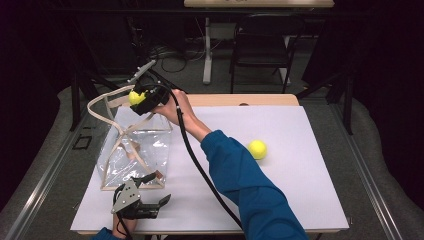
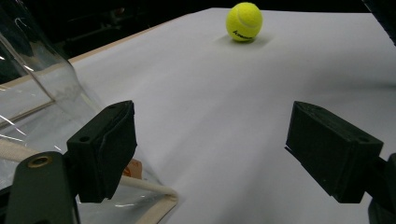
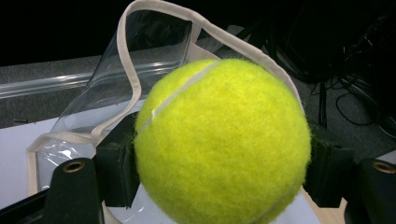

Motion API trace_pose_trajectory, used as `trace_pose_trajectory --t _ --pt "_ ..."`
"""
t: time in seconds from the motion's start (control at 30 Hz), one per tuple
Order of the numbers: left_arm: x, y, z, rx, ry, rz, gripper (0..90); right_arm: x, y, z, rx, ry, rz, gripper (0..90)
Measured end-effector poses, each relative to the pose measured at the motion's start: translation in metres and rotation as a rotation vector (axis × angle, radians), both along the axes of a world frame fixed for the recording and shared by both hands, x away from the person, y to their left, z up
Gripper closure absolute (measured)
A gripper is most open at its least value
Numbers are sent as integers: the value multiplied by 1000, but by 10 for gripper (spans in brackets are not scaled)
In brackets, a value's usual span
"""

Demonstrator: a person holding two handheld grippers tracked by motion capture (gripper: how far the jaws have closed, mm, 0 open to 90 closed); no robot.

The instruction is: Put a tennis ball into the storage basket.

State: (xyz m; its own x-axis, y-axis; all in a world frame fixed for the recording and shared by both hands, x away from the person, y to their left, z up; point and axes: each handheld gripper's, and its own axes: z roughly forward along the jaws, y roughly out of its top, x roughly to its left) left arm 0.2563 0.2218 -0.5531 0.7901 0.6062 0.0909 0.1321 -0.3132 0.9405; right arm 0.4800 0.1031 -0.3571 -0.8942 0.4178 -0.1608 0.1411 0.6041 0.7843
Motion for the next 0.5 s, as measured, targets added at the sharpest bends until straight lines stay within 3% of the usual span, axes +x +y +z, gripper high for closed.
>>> trace_pose_trajectory --t 0.5 --pt "0 0 0 -2 -3 2 160 1 7 -6 -46 36 1 257"
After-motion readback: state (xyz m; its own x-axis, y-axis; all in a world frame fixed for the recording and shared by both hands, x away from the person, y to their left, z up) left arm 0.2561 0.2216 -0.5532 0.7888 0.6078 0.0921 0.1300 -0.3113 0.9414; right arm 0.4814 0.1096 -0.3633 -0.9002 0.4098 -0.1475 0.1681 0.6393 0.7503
